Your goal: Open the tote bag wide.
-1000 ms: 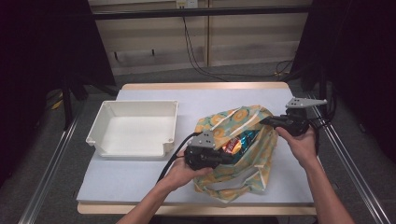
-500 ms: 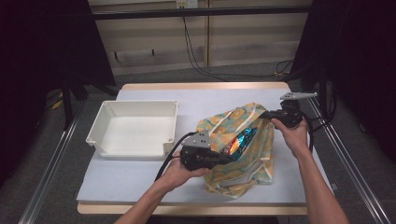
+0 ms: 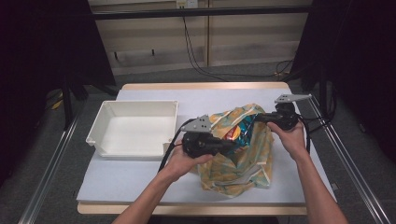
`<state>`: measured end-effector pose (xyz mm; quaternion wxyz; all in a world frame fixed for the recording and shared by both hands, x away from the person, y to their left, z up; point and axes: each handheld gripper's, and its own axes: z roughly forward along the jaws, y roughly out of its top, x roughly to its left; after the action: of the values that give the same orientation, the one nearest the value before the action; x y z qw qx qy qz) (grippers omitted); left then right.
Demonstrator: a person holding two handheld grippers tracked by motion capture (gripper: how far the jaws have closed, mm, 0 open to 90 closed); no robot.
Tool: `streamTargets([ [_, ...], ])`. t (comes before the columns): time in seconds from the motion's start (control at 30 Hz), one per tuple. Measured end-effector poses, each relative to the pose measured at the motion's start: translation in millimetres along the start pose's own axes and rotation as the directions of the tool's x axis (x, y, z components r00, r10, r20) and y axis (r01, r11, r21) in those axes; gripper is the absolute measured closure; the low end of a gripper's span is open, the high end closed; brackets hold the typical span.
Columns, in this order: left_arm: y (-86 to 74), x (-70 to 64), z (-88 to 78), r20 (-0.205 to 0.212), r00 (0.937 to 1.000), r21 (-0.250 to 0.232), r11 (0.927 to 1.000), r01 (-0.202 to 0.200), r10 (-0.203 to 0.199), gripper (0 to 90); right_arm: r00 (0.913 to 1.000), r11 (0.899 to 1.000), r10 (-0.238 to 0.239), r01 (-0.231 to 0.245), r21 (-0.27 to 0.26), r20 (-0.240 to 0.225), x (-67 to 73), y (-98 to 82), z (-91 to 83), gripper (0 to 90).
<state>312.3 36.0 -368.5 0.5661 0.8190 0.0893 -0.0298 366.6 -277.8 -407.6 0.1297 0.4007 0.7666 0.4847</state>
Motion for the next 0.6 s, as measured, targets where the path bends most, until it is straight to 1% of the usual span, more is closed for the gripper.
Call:
streamTargets([
  [0.07, 6.0, 0.1, 0.0, -0.003, 1.0000, -0.012, 0.9999, 0.003, -0.003, 87.5, 1.0000, 1.000, -0.008, 0.008, 0.003, -0.006, 0.7, -0.1, 1.3, 90.0],
  [0.1, 7.5, 0.9, -0.5, 0.003, 1.0000, -0.016, 0.9999, -0.006, 0.006, 87.5, 1.0000, 1.000, -0.007, 0.007, 0.002, -0.007, 0.6, -0.4, 1.9, 90.0],
  [0.13, 9.6, 0.4, -1.4, -0.005, 1.0000, -0.024, 0.9997, -0.004, 0.003, 87.5, 1.0000, 1.000, -0.005, 0.005, 0.003, -0.008, 0.5, -0.5, 2.1, 90.0],
  [0.17, 11.4, 0.8, -2.0, 0.006, 1.0000, -0.038, 0.9993, 0.002, -0.002, 87.5, 0.9999, 1.000, 0.000, 0.000, 0.003, -0.010, 0.5, -0.7, 2.3, 90.0],
  [0.2, 14.5, 0.8, -4.2, -0.003, 1.0000, -0.038, 0.9993, -0.003, 0.003, 87.5, 1.0000, 1.000, -0.001, 0.001, 0.003, -0.007, 0.3, -0.7, 2.8, 90.0],
  [0.27, 18.7, 0.3, -6.5, -0.005, 1.0000, -0.062, 0.9981, 0.002, -0.002, 87.5, 1.0000, 1.000, 0.001, -0.001, 0.005, -0.001, -0.4, -1.1, 3.5, 90.0],
  [0.33, 22.5, 1.1, -9.5, -0.006, 1.0000, -0.077, 0.9970, 0.005, -0.006, 87.5, 0.9996, 1.000, -0.001, 0.002, -0.003, 0.030, -1.2, -2.1, 3.3, 90.0],
  [0.37, 23.7, 0.7, -9.6, -0.003, 0.9999, -0.091, 0.9958, 0.011, -0.011, 87.5, 0.9996, 1.000, 0.001, 0.000, -0.010, 0.029, -2.1, -2.4, 3.3, 90.0],
  [0.4, 26.3, 0.5, -10.6, -0.009, 0.9999, -0.094, 0.9955, 0.010, -0.011, 87.5, 0.9995, 1.000, 0.004, -0.003, -0.011, 0.030, -2.3, -2.5, 3.4, 90.0],
  [0.43, 27.6, 0.8, -10.4, -0.003, 0.9999, -0.104, 0.9946, 0.011, -0.012, 87.6, 0.9996, 1.000, 0.005, -0.005, -0.013, 0.029, -1.8, -2.4, 4.1, 90.0],
  [0.47, 29.9, 1.5, -11.2, -0.014, 0.9999, -0.095, 0.9955, 0.002, -0.003, 87.5, 0.9996, 1.000, -0.002, 0.002, -0.010, 0.028, -1.3, -2.5, 4.8, 90.0],
  [0.5, 31.7, 2.4, -11.1, -0.016, 0.9999, -0.097, 0.9952, 0.000, -0.002, 87.5, 0.9996, 1.000, -0.009, 0.009, -0.008, 0.026, -0.2, -2.6, 5.7, 90.0],
  [0.57, 35.0, 5.4, -10.8, -0.019, 0.9998, -0.105, 0.9945, 0.006, -0.008, 87.6, 0.9998, 1.000, -0.016, 0.017, -0.012, 0.011, 3.0, -2.3, 7.0, 90.0],
  [0.6, 37.0, 6.9, -11.0, -0.034, 0.9994, -0.098, 0.9952, 0.009, -0.012, 87.6, 0.9998, 1.000, -0.018, 0.018, -0.016, 0.006, 4.2, -2.0, 7.5, 90.0],
])
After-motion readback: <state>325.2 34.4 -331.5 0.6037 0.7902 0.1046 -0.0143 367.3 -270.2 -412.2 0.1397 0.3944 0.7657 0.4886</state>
